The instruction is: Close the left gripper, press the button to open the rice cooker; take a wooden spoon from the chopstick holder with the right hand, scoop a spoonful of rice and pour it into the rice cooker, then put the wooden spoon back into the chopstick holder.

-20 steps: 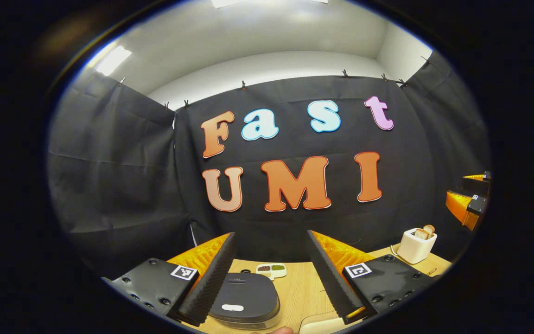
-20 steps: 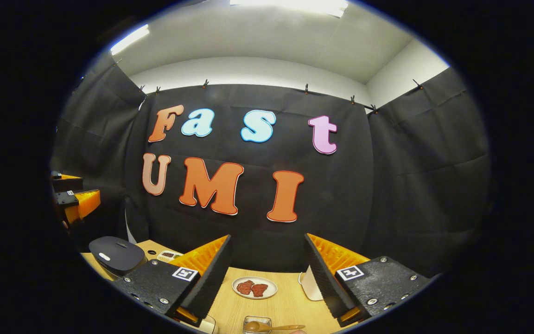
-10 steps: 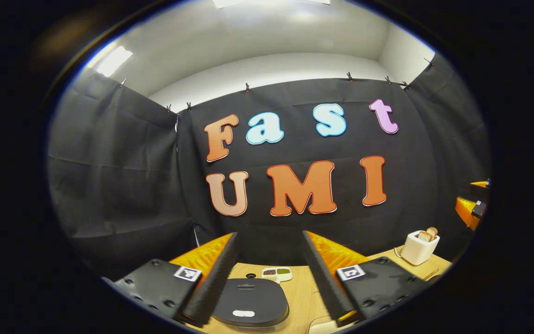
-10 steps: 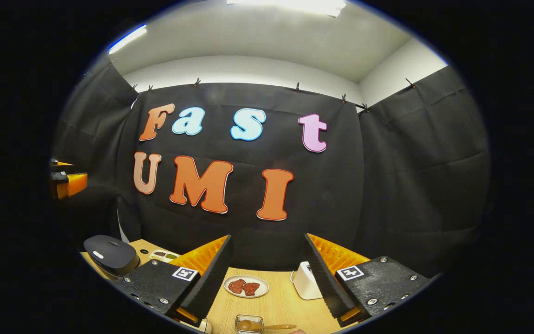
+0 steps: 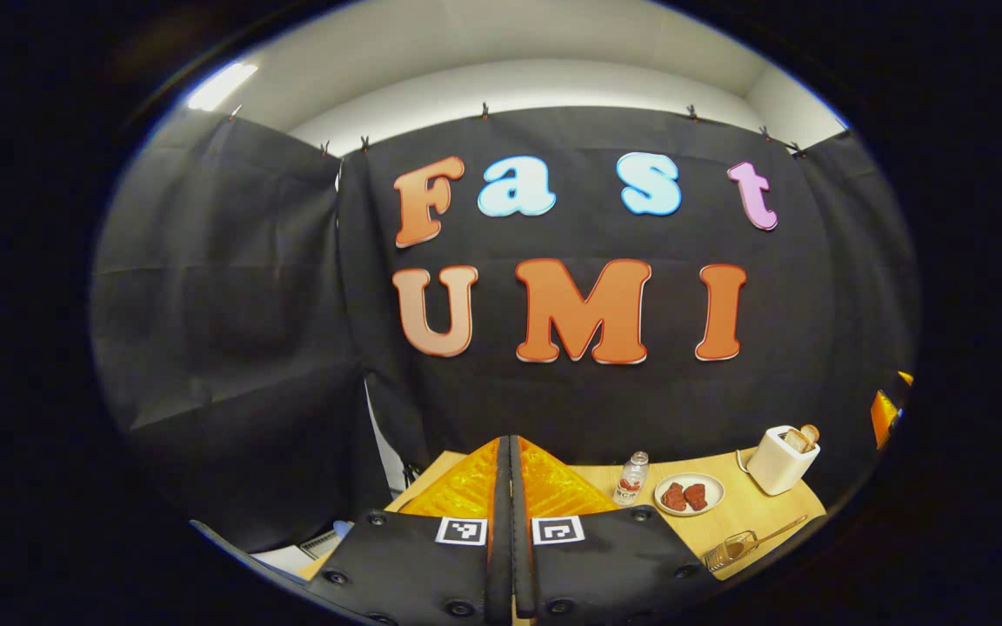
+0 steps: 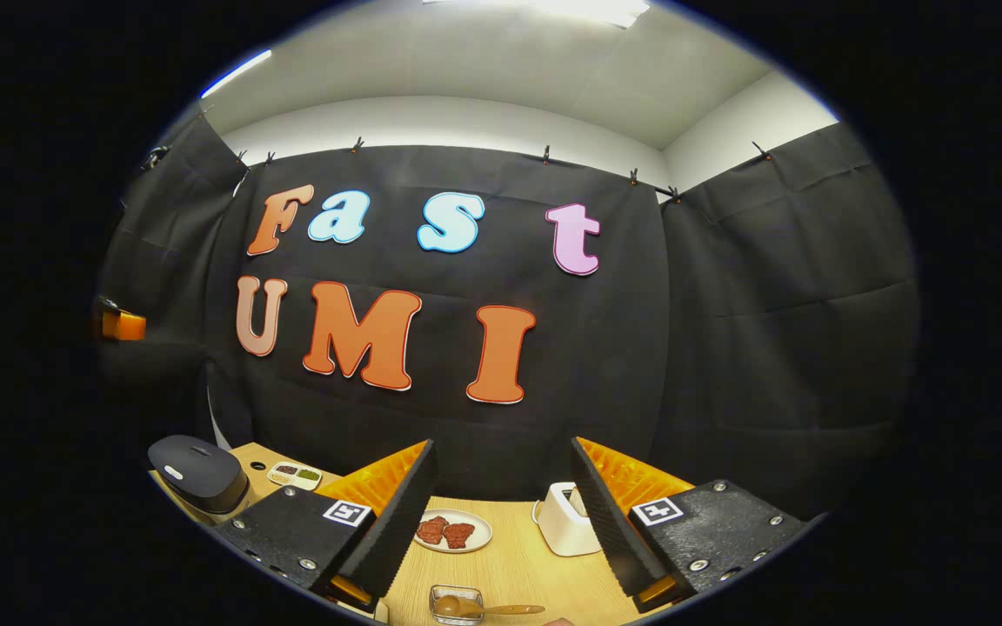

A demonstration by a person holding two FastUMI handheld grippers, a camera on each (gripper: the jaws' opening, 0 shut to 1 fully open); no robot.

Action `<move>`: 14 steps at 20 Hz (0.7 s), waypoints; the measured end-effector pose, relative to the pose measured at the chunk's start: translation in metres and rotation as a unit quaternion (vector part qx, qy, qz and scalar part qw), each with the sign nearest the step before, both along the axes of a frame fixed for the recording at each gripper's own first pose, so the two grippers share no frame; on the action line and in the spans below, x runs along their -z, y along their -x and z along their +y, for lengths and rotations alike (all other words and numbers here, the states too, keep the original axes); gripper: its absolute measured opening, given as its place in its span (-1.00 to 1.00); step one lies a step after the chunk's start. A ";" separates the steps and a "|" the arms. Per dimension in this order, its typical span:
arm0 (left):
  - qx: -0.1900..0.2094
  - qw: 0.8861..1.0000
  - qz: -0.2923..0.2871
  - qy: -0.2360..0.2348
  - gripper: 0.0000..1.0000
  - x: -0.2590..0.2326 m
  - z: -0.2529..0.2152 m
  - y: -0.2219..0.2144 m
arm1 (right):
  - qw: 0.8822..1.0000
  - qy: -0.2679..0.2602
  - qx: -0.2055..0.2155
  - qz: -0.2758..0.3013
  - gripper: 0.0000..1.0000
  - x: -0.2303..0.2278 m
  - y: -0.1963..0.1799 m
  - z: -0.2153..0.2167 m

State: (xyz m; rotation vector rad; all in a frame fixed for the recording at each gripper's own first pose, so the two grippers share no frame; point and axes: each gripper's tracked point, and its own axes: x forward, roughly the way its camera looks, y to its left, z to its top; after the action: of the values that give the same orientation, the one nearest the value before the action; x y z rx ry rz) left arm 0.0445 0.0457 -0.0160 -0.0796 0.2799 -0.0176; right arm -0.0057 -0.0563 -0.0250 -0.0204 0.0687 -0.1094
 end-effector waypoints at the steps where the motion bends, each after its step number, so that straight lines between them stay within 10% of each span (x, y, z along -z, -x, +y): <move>1: 0.001 0.999 0.032 0.015 -0.90 0.011 0.003 -0.004 | 1.000 0.001 0.001 0.000 0.87 0.000 0.000 0.000; 5: 0.012 0.976 0.207 0.072 -0.90 0.074 0.003 -0.013 | 1.000 0.004 0.004 0.011 0.87 0.007 -0.001 -0.004; 14: -0.021 0.842 0.519 0.148 -0.90 0.223 0.031 0.007 | 0.998 0.006 0.025 0.050 0.87 0.036 0.005 -0.017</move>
State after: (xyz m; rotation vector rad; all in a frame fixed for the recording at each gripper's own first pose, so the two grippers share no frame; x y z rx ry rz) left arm 0.0372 0.0770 -0.2389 -0.4088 1.3705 0.0299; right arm -0.0110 -0.0734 -0.0610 -0.0369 0.1690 -0.1591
